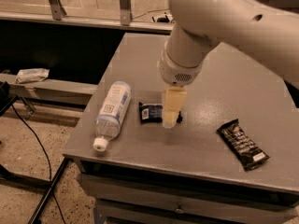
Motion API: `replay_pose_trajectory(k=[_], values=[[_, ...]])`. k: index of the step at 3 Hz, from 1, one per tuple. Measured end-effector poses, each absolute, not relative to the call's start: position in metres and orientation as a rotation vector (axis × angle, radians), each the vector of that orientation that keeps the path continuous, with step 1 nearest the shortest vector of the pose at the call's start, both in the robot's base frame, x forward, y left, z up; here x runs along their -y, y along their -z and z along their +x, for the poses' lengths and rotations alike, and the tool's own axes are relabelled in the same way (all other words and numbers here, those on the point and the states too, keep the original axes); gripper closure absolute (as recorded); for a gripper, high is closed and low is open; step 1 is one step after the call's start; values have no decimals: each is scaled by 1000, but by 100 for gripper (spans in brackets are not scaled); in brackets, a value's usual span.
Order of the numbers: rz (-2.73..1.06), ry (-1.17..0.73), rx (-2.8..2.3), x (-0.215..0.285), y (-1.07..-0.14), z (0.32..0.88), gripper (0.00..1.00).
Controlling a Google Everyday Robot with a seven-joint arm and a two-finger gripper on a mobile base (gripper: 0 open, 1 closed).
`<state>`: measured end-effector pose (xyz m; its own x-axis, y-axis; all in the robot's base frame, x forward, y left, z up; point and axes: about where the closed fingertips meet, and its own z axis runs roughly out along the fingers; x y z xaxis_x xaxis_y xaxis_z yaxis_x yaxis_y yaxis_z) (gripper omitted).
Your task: Move rxbar blueberry near blue plastic bottle
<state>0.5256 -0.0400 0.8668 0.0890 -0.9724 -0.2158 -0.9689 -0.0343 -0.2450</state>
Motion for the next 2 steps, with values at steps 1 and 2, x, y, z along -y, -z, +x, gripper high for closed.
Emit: replay_pose_trajectory(k=[1,2], values=[[-1990,36,-1939,84,-908,548,0],[-1946,63,-1925,93,-934,557,0]])
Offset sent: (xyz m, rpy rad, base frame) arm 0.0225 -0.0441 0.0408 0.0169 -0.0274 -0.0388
